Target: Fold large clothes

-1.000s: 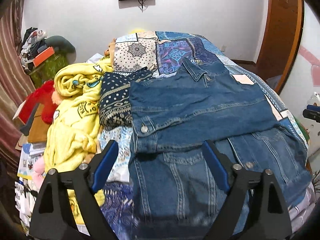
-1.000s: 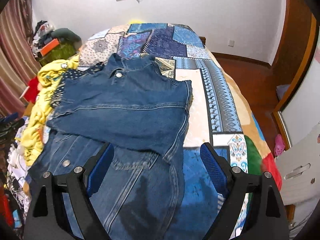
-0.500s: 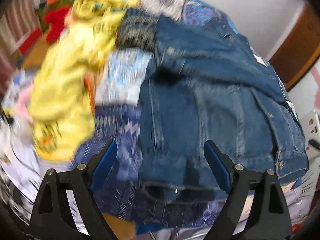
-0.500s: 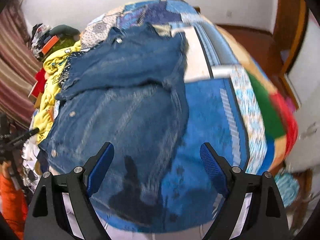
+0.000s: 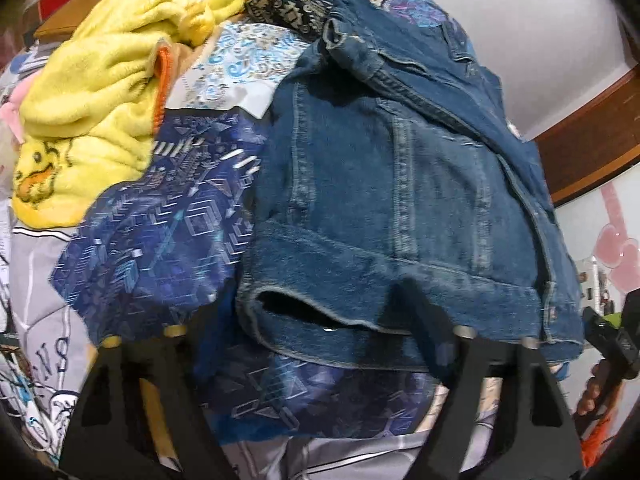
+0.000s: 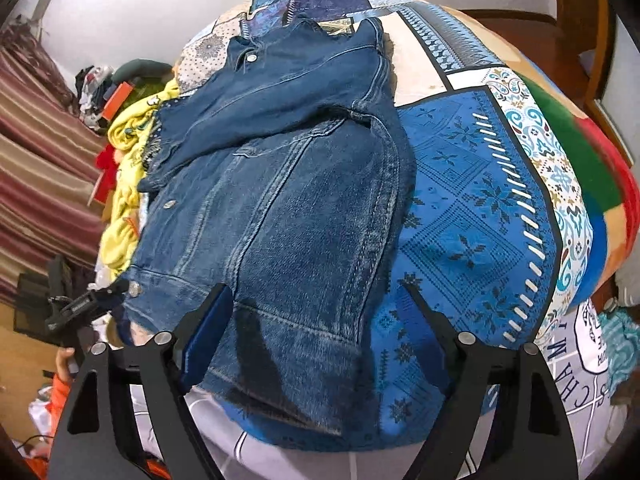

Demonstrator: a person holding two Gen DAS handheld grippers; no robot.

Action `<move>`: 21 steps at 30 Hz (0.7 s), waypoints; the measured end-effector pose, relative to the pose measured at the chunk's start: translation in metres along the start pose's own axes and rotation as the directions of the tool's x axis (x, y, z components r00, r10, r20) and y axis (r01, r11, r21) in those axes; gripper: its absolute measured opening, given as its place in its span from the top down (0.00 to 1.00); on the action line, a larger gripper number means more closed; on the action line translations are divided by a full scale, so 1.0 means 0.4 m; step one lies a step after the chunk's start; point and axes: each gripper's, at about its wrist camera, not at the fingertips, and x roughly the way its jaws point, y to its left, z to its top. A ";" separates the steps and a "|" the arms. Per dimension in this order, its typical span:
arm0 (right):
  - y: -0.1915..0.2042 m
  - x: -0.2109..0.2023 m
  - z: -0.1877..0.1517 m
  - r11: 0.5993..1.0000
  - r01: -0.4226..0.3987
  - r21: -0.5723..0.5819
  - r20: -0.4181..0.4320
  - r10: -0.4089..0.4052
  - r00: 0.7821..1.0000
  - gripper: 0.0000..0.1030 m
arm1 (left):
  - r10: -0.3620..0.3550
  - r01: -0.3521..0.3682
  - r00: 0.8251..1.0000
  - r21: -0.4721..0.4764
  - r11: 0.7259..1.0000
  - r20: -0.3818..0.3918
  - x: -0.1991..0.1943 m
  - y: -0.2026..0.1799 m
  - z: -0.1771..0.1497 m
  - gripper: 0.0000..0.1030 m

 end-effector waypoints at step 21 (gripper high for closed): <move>0.062 -0.038 0.089 0.985 -0.031 -0.169 0.153 0.057 0.987 0.88 | 0.042 -0.093 0.961 0.177 0.980 0.274 -0.166 -0.172 0.138 0.91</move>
